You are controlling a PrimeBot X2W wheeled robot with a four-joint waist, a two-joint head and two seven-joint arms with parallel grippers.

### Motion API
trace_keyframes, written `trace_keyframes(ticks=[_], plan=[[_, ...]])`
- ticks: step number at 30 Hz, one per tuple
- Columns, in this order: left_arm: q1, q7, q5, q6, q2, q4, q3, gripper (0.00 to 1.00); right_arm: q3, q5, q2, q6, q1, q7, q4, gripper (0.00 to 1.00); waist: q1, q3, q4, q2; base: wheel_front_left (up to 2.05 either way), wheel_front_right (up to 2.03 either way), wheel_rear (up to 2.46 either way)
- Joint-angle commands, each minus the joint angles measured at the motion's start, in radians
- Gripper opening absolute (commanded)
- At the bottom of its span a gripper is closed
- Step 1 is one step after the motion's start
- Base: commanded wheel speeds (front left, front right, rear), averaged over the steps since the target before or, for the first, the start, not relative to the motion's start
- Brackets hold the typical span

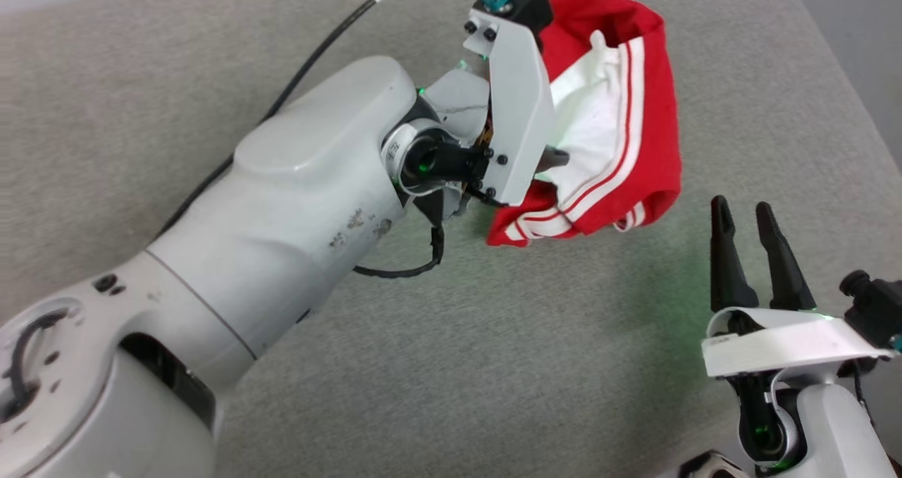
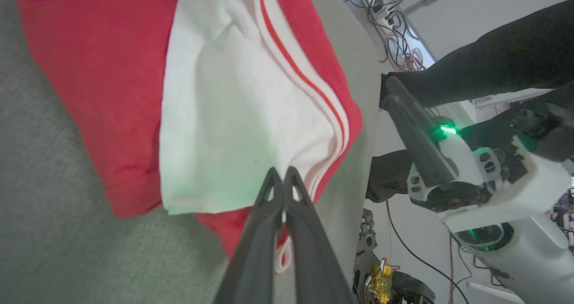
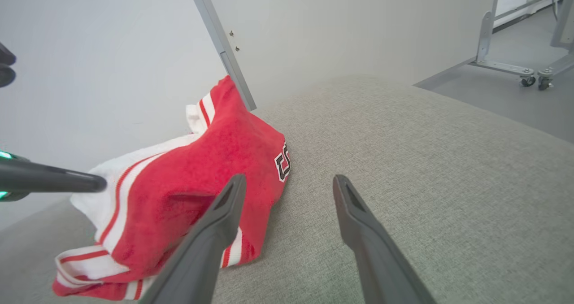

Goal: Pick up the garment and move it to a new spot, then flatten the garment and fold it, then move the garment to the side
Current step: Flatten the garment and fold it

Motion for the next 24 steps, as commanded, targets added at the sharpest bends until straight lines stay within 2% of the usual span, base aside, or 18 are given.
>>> trace_keyframes(ticks=[1, 4, 13, 17, 24], plan=[[-0.003, -0.007, -0.01, -0.004, 0.006, -0.011, 0.012, 0.0, -0.009, -0.011, 0.002, -0.001, 0.017, -0.001, -0.001, 1.0, 0.0, -0.017, 0.035, 0.0, 0.0, 0.0, 0.0], [-0.018, -0.027, -0.012, -0.004, 0.046, -0.04, 0.032, 0.0, -0.028, -0.036, 0.001, -0.001, 0.024, -0.001, -0.001, 1.0, 0.0, -0.04, 0.09, 0.0, 0.0, 0.0, 0.0], [0.011, -0.11, -0.017, -0.003, 0.269, -0.071, 0.107, 0.0, -0.061, -0.124, 0.001, -0.001, 0.042, -0.001, -0.01, 1.0, 0.0, -0.114, 0.276, 0.0, 0.0, 0.0, 0.0], [0.05, -0.149, -0.024, 0.002, 0.347, -0.092, 0.128, 0.0, -0.065, -0.157, 0.001, -0.001, 0.053, -0.001, -0.009, 1.0, 0.0, -0.138, 0.346, 0.0, 0.0, 0.0, 0.0], [0.144, -0.172, 0.043, 0.05, 0.494, -0.178, 0.084, 0.0, -0.07, -0.192, 0.001, -0.001, 0.067, -0.001, -0.006, 1.0, 0.0, -0.166, 0.42, 0.0, 0.0, 0.0, 0.0]])
